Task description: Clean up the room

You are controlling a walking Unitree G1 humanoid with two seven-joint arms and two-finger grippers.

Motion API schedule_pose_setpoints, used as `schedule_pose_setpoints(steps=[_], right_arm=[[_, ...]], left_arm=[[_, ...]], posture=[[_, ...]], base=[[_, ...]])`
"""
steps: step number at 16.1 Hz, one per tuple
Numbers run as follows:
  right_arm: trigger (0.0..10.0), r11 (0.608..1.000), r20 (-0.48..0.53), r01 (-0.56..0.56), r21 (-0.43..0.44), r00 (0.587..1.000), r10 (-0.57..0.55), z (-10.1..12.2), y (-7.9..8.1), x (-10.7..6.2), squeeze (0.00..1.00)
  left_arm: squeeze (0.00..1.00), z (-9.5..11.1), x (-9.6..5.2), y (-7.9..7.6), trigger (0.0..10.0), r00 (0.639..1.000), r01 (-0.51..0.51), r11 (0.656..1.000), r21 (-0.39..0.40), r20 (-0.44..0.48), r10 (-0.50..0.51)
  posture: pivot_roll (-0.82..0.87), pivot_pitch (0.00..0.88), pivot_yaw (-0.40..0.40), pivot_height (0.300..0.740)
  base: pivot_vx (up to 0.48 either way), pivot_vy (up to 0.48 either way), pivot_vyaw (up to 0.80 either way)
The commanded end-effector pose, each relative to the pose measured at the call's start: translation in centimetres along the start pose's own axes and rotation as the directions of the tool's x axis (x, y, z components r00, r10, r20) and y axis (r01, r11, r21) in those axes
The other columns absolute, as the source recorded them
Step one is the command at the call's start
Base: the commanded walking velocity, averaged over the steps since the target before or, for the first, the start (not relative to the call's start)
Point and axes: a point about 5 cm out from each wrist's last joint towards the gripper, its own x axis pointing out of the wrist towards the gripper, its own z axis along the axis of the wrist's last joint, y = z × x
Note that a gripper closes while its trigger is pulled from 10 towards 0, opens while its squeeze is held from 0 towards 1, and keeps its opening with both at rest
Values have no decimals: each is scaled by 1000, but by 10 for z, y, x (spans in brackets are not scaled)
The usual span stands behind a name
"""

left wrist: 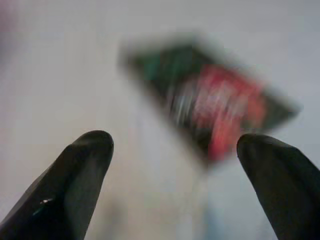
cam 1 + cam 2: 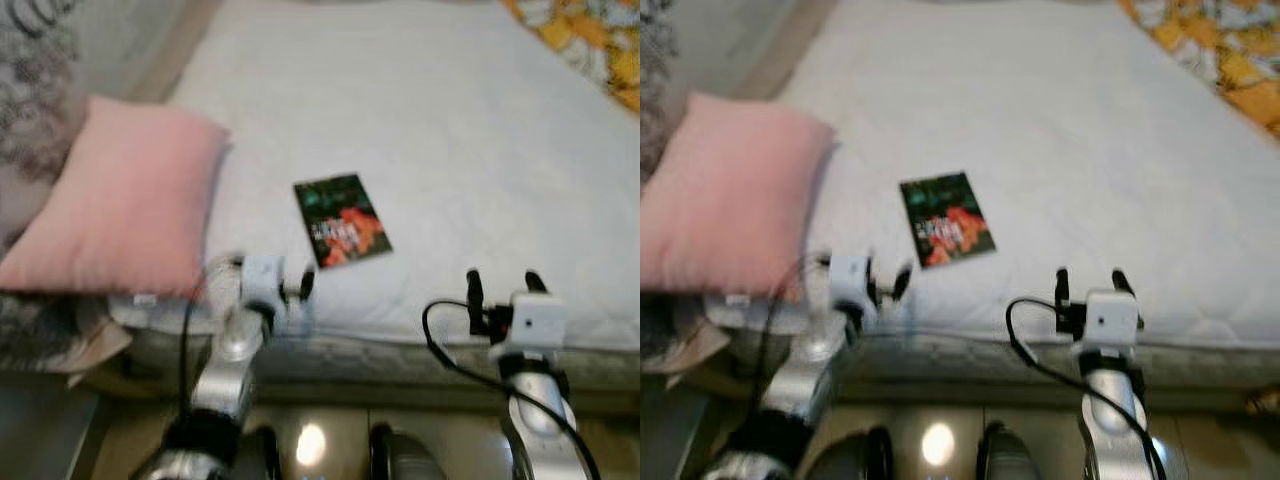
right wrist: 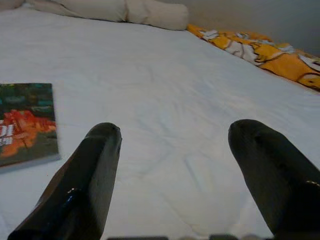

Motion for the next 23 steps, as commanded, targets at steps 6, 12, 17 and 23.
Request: schedule_pose_setpoints(steps=[6,12,17,23], right_arm=[[10000,999,-12,19,32,1000,-18,-3,7,-4,0],[10000,998,46,16,67,999,-19,7,19,21,0],[10000,997,57,-16,71,998,12,8,28,30,0],[10000,997,64,-24,68,998,20,7,29,31,0]], left_arm=[[0,30,-46,-4,10000,955,-102,947,304,295,8],[0,35,-27,4,10000,979,-109,981,159,188,78],[0,31,-15,11,10000,988,-118,980,159,117,100],[0,32,-16,1,10000,992,-80,991,108,107,68]], posture=[[-126,148,35,736],[-79,79,44,736],[-63,71,34,736],[-63,74,34,736]], base=[[0,0,0],[0,-157,0],[0,-251,0],[449,0,0]])
